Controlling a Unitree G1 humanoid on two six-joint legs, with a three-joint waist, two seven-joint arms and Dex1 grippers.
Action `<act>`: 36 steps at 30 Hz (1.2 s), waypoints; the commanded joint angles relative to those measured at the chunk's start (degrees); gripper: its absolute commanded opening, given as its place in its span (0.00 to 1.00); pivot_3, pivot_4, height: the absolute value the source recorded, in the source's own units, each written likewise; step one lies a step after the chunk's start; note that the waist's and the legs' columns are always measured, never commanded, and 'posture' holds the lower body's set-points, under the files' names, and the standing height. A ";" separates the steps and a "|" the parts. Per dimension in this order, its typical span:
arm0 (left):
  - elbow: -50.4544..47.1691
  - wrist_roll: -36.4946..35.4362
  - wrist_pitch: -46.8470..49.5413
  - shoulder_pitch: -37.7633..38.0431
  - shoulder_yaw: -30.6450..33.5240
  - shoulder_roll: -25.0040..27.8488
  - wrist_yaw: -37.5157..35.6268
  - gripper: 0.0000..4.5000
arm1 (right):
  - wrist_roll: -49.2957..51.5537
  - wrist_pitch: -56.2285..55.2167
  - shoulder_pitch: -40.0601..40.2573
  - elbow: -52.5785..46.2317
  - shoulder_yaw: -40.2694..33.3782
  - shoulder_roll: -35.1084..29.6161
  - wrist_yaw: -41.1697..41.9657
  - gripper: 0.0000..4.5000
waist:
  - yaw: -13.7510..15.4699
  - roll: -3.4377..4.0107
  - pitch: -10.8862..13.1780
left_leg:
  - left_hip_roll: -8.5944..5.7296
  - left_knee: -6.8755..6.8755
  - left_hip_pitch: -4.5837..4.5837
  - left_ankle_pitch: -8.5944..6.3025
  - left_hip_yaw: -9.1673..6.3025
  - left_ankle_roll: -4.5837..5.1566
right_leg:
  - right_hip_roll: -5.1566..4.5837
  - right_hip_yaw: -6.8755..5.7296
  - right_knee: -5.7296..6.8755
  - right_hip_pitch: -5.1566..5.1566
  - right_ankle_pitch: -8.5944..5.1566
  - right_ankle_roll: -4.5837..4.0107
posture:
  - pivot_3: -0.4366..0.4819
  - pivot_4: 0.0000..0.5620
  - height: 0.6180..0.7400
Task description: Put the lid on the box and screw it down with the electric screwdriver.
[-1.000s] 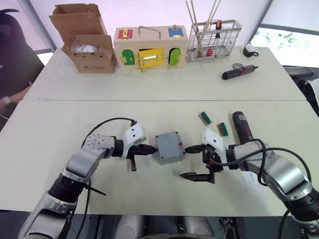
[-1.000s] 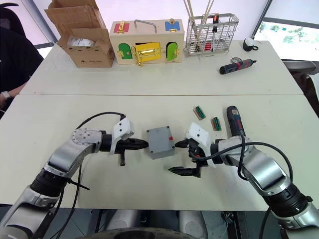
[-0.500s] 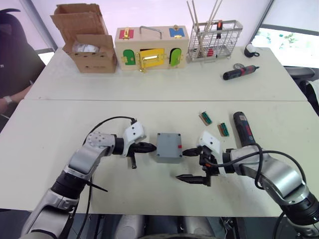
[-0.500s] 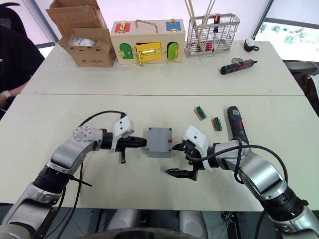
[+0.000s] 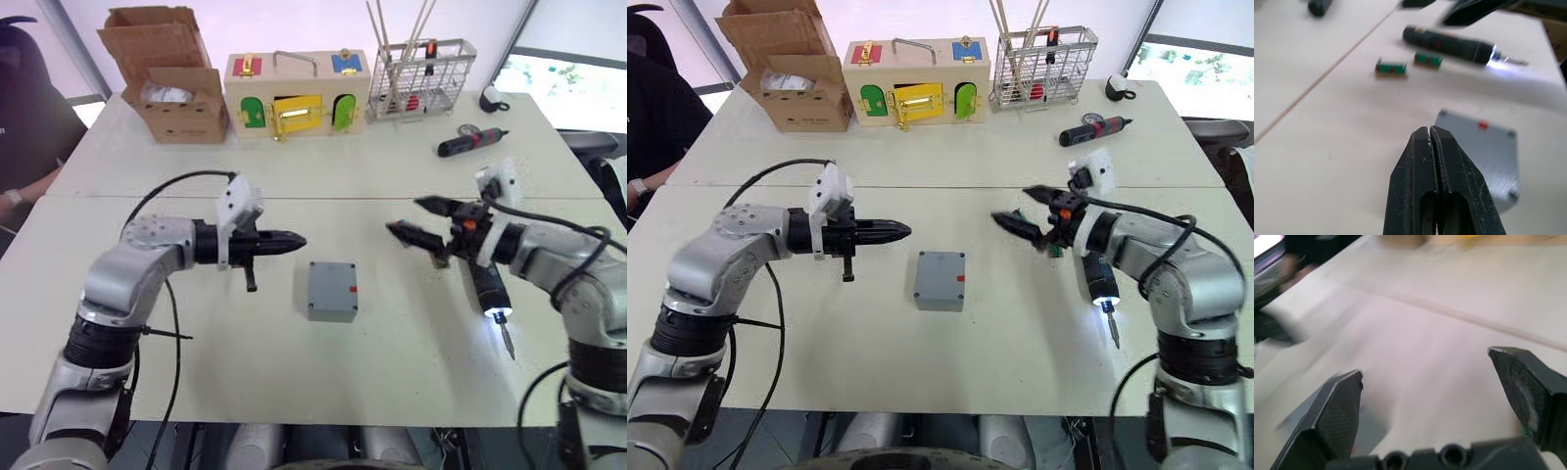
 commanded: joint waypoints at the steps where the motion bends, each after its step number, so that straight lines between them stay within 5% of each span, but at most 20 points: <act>1: -3.64 0.29 0.36 -1.62 -1.68 1.06 1.10 0.00 | -6.51 -6.67 -0.20 3.18 3.41 2.85 -5.27 0.95 | -0.03 0.00 0.00 | 0.00 0.00 -0.02 0.02 0.01 -0.03 | 0.02 0.01 0.02 -0.05 0.00 0.00 | 0.48 0.27 1.00; 10: -5.22 0.76 -0.24 -0.72 -3.55 2.72 1.57 0.00 | -17.48 -19.98 0.91 11.70 10.16 6.97 -9.10 0.32 | -0.43 0.01 0.00 | 0.01 -0.01 -0.02 0.03 0.11 -0.05 | 0.12 0.01 0.06 -0.10 0.00 0.00 | 0.48 0.27 1.00; 36: -4.20 1.99 -2.10 1.42 -5.31 2.96 2.60 0.00 | -21.87 -27.10 -2.85 22.41 9.87 10.38 -9.67 0.32 | -1.34 0.02 0.01 | 0.01 -0.01 -0.02 0.04 0.11 -0.06 | 0.13 0.00 0.08 -0.11 0.00 0.00 | 0.48 0.27 1.00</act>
